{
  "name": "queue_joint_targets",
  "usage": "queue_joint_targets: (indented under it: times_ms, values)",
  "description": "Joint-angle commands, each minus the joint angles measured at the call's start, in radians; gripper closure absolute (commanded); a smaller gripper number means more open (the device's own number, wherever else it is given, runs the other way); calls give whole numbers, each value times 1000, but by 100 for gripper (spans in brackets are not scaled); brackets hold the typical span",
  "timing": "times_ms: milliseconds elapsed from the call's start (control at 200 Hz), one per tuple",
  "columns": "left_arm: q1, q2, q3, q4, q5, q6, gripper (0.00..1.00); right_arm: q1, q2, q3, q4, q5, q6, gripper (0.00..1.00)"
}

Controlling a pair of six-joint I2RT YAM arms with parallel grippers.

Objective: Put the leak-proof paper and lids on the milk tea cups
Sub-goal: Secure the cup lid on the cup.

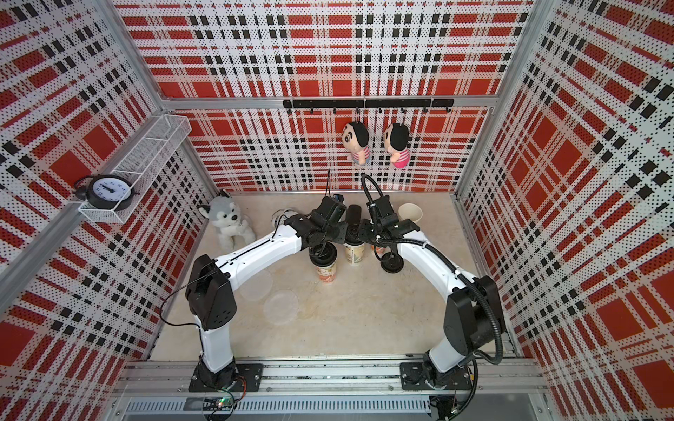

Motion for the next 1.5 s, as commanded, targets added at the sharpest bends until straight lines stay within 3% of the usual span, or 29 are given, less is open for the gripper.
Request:
queue_joint_targets:
  times_ms: [0, 235, 671, 1097, 1493]
  values:
    - [-34, 109, 39, -261, 68, 39, 69, 5, 46, -54, -117, 2, -1, 56]
    - [-20, 161, 296, -351, 59, 59, 65, 5, 47, -53, -116, 0, 1, 56]
    - [34, 147, 491, -351, 61, 68, 61, 5, 57, -33, -116, -4, 2, 56]
    - [45, 65, 390, -240, 108, 70, 61, 6, 38, 9, -142, 23, 5, 42]
    - [60, 8, 342, -213, 89, 62, 61, 6, 41, 160, -191, 43, -37, 28]
